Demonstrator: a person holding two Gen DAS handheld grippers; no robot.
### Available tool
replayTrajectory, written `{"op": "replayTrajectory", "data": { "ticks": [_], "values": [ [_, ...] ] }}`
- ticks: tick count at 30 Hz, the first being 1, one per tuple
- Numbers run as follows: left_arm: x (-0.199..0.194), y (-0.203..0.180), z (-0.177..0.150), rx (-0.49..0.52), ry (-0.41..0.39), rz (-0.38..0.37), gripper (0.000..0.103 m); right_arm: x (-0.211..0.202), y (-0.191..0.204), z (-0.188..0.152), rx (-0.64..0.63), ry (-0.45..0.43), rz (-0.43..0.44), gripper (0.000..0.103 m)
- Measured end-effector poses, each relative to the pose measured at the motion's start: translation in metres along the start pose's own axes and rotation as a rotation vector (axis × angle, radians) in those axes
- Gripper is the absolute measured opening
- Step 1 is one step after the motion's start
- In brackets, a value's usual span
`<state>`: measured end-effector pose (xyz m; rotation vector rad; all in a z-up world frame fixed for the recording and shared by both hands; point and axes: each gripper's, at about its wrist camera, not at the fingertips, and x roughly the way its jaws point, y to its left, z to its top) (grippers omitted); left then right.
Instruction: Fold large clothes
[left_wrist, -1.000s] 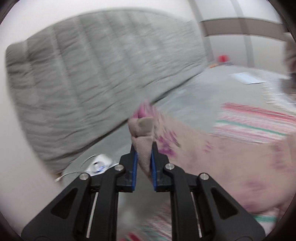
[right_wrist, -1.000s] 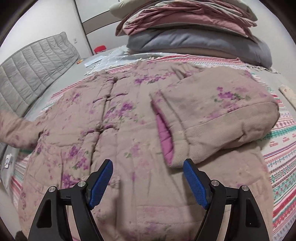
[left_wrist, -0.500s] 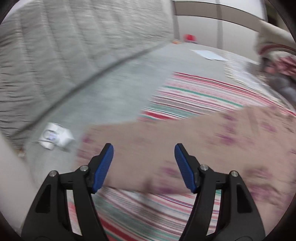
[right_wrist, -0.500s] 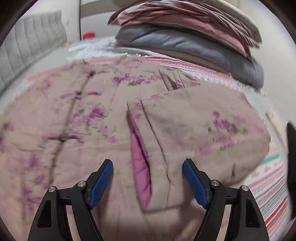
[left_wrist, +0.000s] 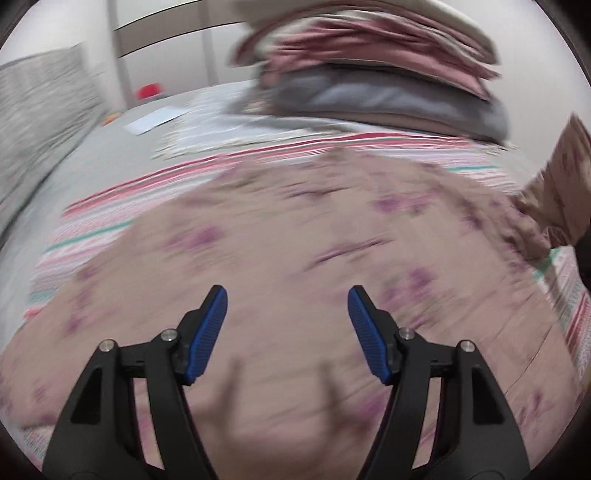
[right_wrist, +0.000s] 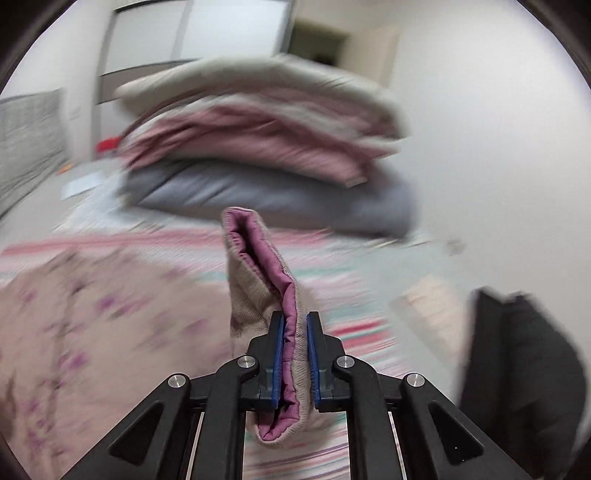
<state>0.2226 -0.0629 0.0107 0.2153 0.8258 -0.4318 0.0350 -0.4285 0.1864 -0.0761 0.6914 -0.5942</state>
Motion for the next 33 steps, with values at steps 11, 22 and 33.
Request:
{"op": "replayTrajectory", "data": {
  "ticks": [11, 22, 33],
  "values": [
    [0.119, -0.207, 0.076, 0.022, 0.094, -0.381, 0.013, 0.046, -0.18, 0.047, 0.205, -0.048, -0.184, 0.007],
    [0.16, -0.351, 0.071, 0.145, 0.111, -0.376, 0.0, 0.117, -0.241, 0.032, 0.232, -0.039, -0.308, 0.002],
    [0.132, -0.276, 0.09, 0.073, -0.003, -0.303, 0.081, 0.22, -0.247, -0.043, 0.329, 0.274, -0.047, 0.073]
  ]
}}
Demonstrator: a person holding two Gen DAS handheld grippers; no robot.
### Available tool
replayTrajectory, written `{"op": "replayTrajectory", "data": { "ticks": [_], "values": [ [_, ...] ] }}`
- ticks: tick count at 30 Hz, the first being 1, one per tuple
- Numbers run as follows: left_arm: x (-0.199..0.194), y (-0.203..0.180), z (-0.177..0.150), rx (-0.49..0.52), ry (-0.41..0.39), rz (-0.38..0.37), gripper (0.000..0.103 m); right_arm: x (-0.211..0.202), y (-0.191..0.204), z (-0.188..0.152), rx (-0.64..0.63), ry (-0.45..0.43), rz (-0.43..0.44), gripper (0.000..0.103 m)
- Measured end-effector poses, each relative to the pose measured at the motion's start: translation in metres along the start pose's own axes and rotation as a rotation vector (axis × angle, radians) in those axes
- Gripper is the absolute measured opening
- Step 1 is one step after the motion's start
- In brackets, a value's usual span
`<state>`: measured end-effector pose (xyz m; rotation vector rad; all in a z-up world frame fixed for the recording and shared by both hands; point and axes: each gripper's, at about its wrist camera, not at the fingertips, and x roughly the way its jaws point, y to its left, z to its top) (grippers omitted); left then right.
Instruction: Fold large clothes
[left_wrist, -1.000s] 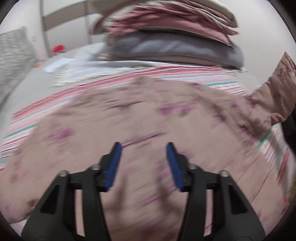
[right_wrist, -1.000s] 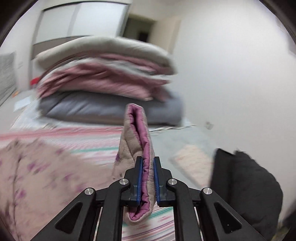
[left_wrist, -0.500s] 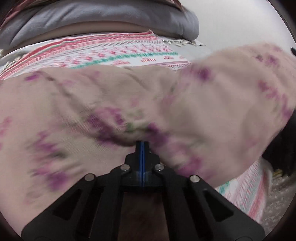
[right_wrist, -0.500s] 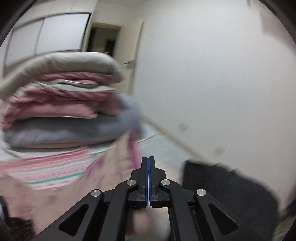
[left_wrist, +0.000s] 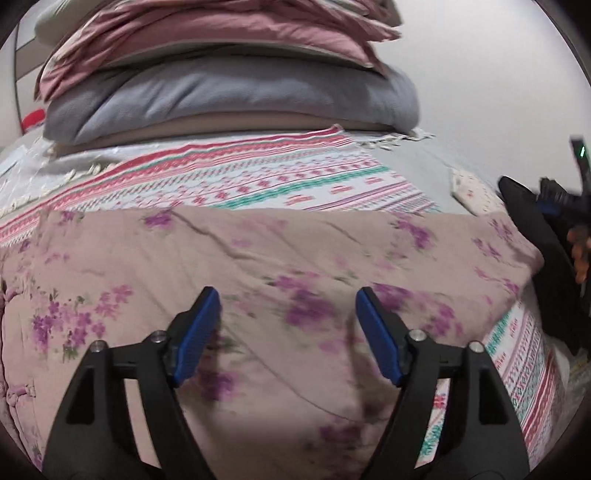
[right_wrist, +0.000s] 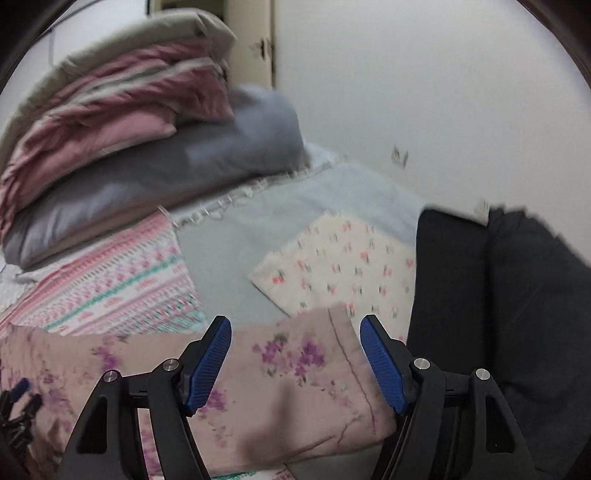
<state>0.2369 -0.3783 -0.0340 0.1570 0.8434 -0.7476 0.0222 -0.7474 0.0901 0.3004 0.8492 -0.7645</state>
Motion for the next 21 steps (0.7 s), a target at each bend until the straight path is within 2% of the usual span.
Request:
{"op": "replayTrajectory", "data": {
  "ticks": [5, 7, 8, 9, 10, 11, 13, 16, 18, 19, 20, 21],
  "values": [
    [0.019, 0.012, -0.009, -0.04, -0.025, 0.005, 0.081, 0.074, -0.018, -0.007, 0.046, 0.153, -0.092, 0.073],
    [0.019, 0.01, -0.015, -0.028, -0.044, 0.005, 0.081, 0.095, -0.028, -0.028, 0.107, 0.217, -0.06, 0.061],
    [0.014, 0.01, -0.014, -0.015, -0.052, 0.004, 0.079, 0.096, -0.025, -0.033, 0.098, 0.198, -0.059, 0.038],
    [0.008, 0.008, -0.012, -0.001, -0.062, 0.0, 0.066, 0.089, -0.015, -0.037, 0.053, 0.144, -0.047, 0.024],
    [0.003, 0.007, -0.009, 0.008, -0.072, -0.006, 0.051, 0.078, -0.005, -0.037, 0.006, 0.085, -0.079, 0.022],
    [-0.002, 0.006, -0.005, 0.013, -0.08, -0.014, 0.046, 0.066, 0.002, -0.037, -0.033, 0.026, -0.117, 0.02],
    [-0.005, 0.006, 0.001, -0.009, -0.088, -0.065, 0.034, 0.027, 0.016, -0.027, -0.091, -0.149, -0.183, 0.018],
    [0.014, -0.007, 0.003, -0.011, -0.017, -0.191, 0.026, 0.003, 0.022, -0.002, -0.131, -0.286, -0.237, 0.017],
    [0.055, -0.023, -0.008, -0.004, 0.12, -0.231, 0.025, 0.01, 0.028, 0.014, -0.148, -0.286, -0.27, 0.016],
    [0.07, -0.027, -0.016, 0.004, 0.146, -0.198, 0.024, 0.016, 0.031, 0.019, -0.154, -0.275, -0.279, 0.015],
    [0.066, -0.035, -0.018, 0.043, 0.099, -0.166, 0.023, 0.026, 0.036, 0.022, -0.17, -0.258, -0.298, 0.013],
    [0.063, -0.039, -0.016, 0.065, 0.097, -0.145, 0.023, 0.043, 0.043, 0.022, -0.202, -0.222, -0.337, 0.012]
  ]
}}
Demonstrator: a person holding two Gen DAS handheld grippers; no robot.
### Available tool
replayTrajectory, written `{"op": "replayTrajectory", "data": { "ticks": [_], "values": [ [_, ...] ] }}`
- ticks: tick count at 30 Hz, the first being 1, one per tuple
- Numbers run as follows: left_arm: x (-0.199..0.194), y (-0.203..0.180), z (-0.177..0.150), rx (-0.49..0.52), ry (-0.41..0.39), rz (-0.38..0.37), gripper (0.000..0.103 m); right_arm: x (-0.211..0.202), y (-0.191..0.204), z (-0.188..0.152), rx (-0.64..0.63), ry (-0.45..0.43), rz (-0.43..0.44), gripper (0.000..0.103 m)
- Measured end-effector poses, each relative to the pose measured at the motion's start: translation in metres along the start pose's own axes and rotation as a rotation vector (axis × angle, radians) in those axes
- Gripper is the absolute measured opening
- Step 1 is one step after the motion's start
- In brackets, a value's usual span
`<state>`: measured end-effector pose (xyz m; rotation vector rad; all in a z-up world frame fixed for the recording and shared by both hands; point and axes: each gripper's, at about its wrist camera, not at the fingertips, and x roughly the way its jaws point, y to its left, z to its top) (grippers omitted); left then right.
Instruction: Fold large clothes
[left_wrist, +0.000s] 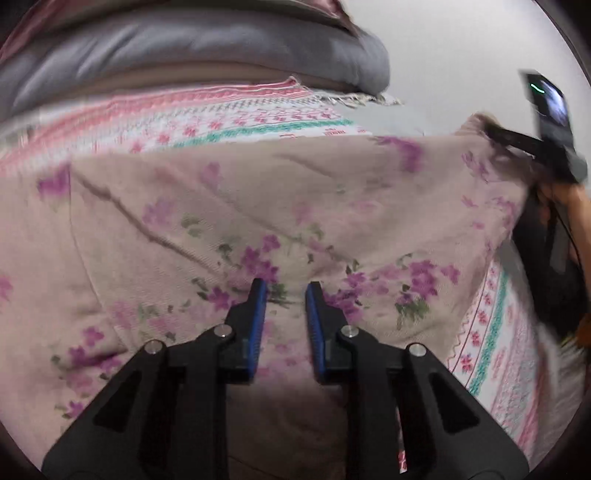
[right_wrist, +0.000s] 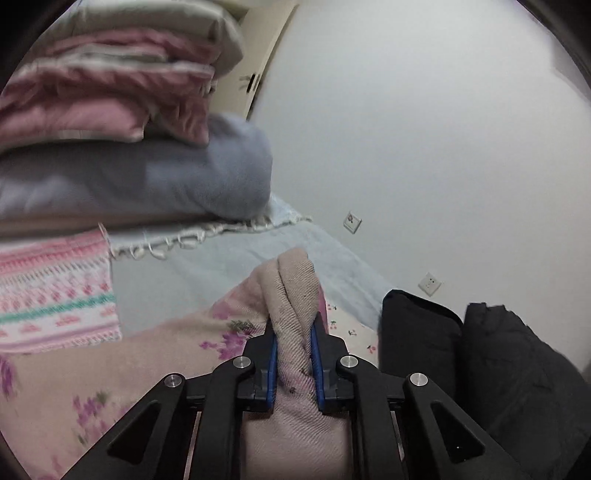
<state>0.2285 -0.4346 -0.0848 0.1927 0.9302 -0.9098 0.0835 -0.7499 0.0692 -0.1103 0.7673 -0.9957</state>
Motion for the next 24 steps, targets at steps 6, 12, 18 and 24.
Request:
{"op": "replayTrajectory", "data": {
  "ticks": [6, 12, 18, 24],
  "values": [
    [-0.027, 0.004, 0.002, -0.036, -0.053, -0.021, 0.025, 0.02, 0.01, -0.032, -0.017, 0.089, -0.033, 0.012],
    [-0.001, -0.024, -0.009, 0.055, 0.016, -0.055, 0.026, -0.043, -0.012, 0.004, 0.012, -0.029, 0.063, 0.013],
    [-0.03, 0.003, -0.003, -0.101, 0.0, -0.142, 0.055, -0.132, 0.009, 0.055, -0.075, -0.112, 0.137, 0.013],
    [-0.035, 0.007, -0.005, -0.078, 0.001, -0.121, 0.059, -0.129, 0.033, 0.077, -0.203, -0.044, 0.007, 0.015]
  ]
}}
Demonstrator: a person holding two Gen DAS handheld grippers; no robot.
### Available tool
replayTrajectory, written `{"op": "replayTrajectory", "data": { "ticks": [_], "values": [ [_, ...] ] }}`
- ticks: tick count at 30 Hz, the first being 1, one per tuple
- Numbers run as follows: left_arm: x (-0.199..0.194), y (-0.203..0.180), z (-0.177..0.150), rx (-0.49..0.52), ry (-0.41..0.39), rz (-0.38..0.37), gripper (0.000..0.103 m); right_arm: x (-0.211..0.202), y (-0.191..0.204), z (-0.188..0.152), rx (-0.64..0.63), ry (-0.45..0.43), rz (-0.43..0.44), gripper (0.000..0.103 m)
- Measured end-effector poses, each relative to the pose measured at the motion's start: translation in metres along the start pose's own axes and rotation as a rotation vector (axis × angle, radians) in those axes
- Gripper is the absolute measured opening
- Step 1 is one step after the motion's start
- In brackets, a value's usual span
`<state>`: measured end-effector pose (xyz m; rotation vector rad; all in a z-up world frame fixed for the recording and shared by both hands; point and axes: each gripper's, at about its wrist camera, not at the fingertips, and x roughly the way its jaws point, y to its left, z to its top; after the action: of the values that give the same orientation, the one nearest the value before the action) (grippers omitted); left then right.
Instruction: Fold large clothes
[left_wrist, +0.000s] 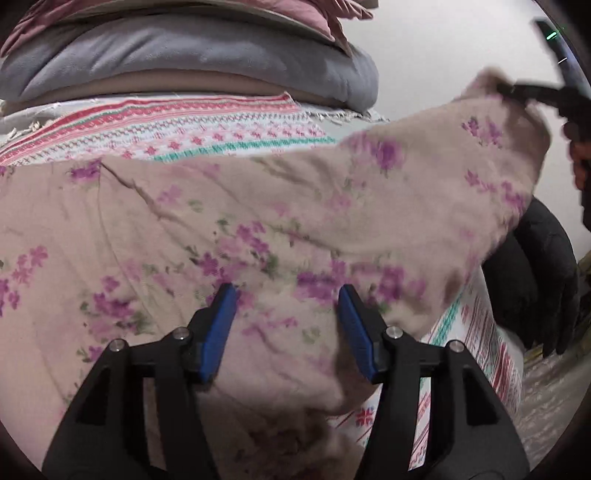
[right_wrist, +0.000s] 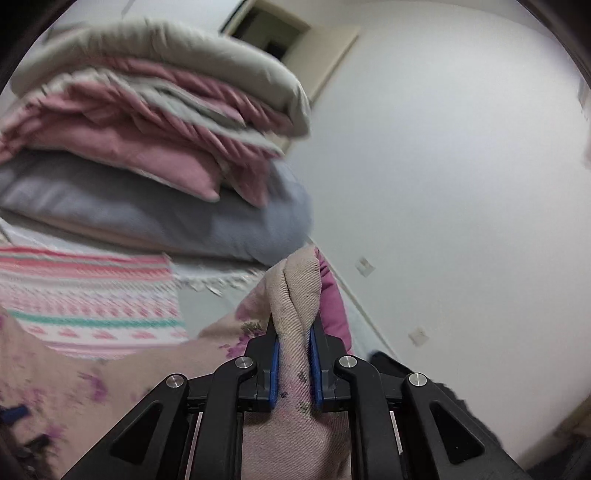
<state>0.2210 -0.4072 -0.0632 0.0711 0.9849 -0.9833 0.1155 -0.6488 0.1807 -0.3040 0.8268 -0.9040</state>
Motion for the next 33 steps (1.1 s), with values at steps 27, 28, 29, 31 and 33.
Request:
{"op": "replayTrajectory", "data": {
  "ticks": [27, 28, 29, 31, 33],
  "values": [
    [0.01, -0.04, -0.025, 0.248, 0.002, -0.019, 0.061, 0.033, 0.0, -0.254, 0.188, 0.172, 0.21, 0.052],
    [0.009, -0.037, -0.023, 0.231, -0.008, -0.029, 0.061, 0.025, -0.004, -0.255, 0.222, 0.16, 0.218, 0.055],
    [0.003, -0.034, -0.023, 0.208, -0.022, -0.042, 0.061, 0.018, -0.007, -0.254, 0.281, 0.152, 0.235, 0.069],
    [-0.008, -0.022, -0.022, 0.15, -0.063, -0.071, 0.062, 0.011, -0.015, -0.25, 0.47, 0.145, 0.325, 0.083],
    [-0.019, -0.009, -0.022, 0.096, -0.098, -0.097, 0.062, 0.016, -0.026, -0.251, 0.757, 0.201, 0.413, 0.083]
  ]
}}
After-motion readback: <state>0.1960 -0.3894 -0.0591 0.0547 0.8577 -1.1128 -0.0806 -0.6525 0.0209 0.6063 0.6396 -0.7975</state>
